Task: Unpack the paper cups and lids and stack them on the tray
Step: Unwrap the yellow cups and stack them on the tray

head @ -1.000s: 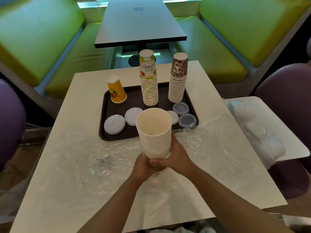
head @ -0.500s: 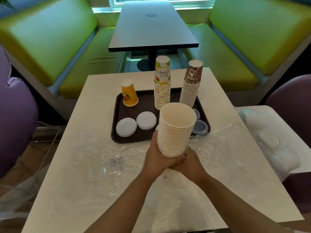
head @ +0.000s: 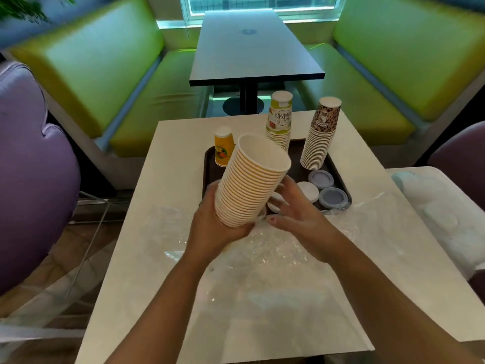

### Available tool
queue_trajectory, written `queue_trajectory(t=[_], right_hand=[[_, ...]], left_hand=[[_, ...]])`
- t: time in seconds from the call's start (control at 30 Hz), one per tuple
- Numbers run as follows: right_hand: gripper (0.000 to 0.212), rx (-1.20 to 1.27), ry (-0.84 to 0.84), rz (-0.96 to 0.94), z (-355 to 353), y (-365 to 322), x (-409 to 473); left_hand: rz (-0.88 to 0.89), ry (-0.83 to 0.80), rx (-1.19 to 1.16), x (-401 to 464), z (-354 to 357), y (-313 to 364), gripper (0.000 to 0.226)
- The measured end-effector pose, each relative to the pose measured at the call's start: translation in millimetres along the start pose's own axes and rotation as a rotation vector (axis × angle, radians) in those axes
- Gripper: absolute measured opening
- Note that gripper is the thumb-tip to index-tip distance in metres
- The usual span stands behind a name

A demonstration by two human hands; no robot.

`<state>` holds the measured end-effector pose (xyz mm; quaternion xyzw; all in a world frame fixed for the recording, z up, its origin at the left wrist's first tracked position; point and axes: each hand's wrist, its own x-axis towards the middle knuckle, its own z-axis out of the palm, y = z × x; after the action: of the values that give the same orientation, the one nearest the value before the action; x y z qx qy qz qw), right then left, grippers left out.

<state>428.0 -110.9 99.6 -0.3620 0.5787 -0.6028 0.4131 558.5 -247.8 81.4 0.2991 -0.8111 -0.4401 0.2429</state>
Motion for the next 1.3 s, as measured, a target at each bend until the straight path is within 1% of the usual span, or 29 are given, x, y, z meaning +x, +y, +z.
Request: queue_trajectory(t=[0.13, 0.27, 0.37, 0.47, 0.5, 0.67, 0.77, 0.9, 1.03, 1.17, 1.23, 1.3], right_hand=[[0.081, 0.100, 0.068, 0.033, 5.5, 7.5, 13.9], [0.092, 0.126, 0.115, 0.083, 6.6, 19.4, 25.7], [0.082, 0.129, 0.101, 0.119, 1.1, 21.0, 33.5], [0.059, 0.126, 0.060, 0.123, 0.6, 24.6, 40.2], [0.056, 0.126, 0.066, 0.127, 0.6, 26.0, 43.3], [0.056, 0.116, 0.073, 0.151, 0.4, 33.4, 59.7], [0.055, 0.127, 0.095, 0.199, 5.7, 39.9, 64.5], [0.055, 0.159, 0.130, 0.274, 12.3, 50.1, 70.3], [0.058, 0.203, 0.138, 0.293, 19.0, 56.1, 72.0], [0.056, 0.262, 0.137, 0.343, 21.9, 62.0, 77.1], [0.058, 0.251, 0.139, 0.356, 21.0, 63.0, 79.5], [0.060, 0.173, 0.154, 0.341, 19.0, 62.7, 82.5]], left_hand=[[-0.029, -0.074, 0.129, -3.8, -9.2, -14.3, 0.094], [-0.084, -0.106, 0.239, -5.9, -6.0, -24.8, 0.094], [-0.124, -0.104, 0.319, -3.9, -5.1, -29.6, 0.092], [-0.145, -0.083, 0.386, -0.3, -6.7, -36.1, 0.096], [-0.142, -0.070, 0.405, 1.1, -6.4, -37.4, 0.098], [-0.120, -0.031, 0.480, 7.5, 2.1, -35.3, 0.105], [-0.071, -0.019, 0.530, 14.1, 5.5, -35.1, 0.107], [0.037, -0.018, 0.542, 23.7, 11.6, -36.8, 0.106], [0.104, -0.003, 0.557, 32.5, 17.1, -40.5, 0.104], [0.135, -0.006, 0.545, 41.6, 23.3, -40.1, 0.094], [0.134, -0.028, 0.555, 45.7, 24.9, -42.0, 0.092], [0.135, -0.023, 0.577, 49.0, 26.0, -44.3, 0.092]])
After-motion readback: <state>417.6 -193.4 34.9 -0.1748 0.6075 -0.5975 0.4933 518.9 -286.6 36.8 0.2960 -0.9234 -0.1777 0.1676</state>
